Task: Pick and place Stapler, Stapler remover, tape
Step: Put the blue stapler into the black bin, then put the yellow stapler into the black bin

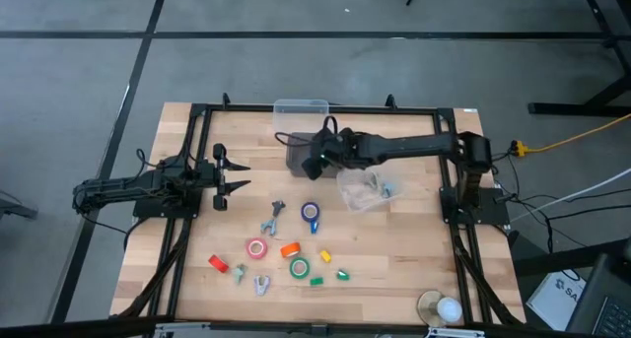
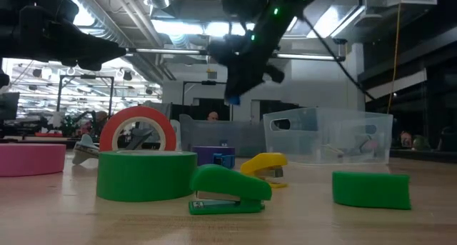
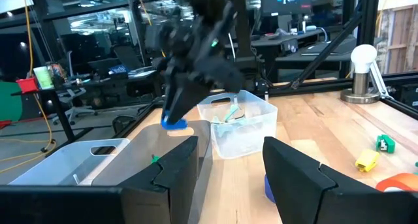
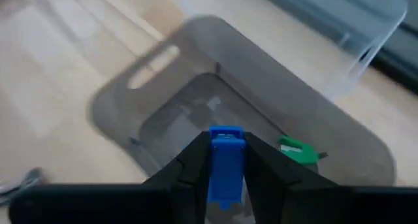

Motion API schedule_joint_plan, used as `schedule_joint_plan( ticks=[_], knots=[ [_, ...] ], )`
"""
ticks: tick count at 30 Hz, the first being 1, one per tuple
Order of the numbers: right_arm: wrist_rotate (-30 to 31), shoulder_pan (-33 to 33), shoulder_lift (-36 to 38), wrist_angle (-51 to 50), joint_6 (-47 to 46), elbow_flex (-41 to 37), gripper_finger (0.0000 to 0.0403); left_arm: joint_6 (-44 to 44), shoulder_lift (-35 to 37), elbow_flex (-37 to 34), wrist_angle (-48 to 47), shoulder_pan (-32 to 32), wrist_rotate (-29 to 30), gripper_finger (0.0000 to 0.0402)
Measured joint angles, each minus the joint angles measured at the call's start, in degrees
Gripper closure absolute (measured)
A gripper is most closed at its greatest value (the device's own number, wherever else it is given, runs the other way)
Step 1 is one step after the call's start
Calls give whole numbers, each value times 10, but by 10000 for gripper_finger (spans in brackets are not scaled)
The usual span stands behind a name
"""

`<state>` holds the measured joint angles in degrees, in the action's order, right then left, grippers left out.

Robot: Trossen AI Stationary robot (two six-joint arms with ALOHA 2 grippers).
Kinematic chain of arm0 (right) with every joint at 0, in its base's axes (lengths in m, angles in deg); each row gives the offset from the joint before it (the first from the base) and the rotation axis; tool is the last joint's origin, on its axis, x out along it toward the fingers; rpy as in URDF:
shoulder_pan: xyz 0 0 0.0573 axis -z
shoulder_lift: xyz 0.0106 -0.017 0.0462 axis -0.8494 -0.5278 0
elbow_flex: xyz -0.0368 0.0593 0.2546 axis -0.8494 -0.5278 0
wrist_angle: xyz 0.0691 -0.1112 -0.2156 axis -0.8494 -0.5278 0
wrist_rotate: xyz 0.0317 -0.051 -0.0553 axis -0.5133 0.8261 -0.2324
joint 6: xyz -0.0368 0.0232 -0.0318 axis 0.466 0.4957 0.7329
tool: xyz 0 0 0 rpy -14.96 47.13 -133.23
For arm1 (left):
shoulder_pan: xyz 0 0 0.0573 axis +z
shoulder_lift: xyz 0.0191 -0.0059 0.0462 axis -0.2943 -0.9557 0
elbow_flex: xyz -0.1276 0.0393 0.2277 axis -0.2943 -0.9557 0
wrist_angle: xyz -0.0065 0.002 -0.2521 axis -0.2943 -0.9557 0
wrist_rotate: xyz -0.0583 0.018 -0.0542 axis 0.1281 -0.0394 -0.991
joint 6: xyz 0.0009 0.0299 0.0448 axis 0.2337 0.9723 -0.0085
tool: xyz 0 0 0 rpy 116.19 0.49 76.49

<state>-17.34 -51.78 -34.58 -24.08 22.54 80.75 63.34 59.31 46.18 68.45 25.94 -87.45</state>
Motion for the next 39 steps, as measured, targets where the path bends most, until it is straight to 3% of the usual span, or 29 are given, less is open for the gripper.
schedule_joint_plan(
  ticks=[8,25,39],
  knots=[
    [-43,33,-48,-9,-5,0,322,0,0,0,0,0,0,233],
    [-40,37,-52,-19,-3,1,227,0,0,0,0,0,0,233],
    [-39,10,-52,-163,-54,113,187,0,0,0,0,0,0,233]
  ],
)
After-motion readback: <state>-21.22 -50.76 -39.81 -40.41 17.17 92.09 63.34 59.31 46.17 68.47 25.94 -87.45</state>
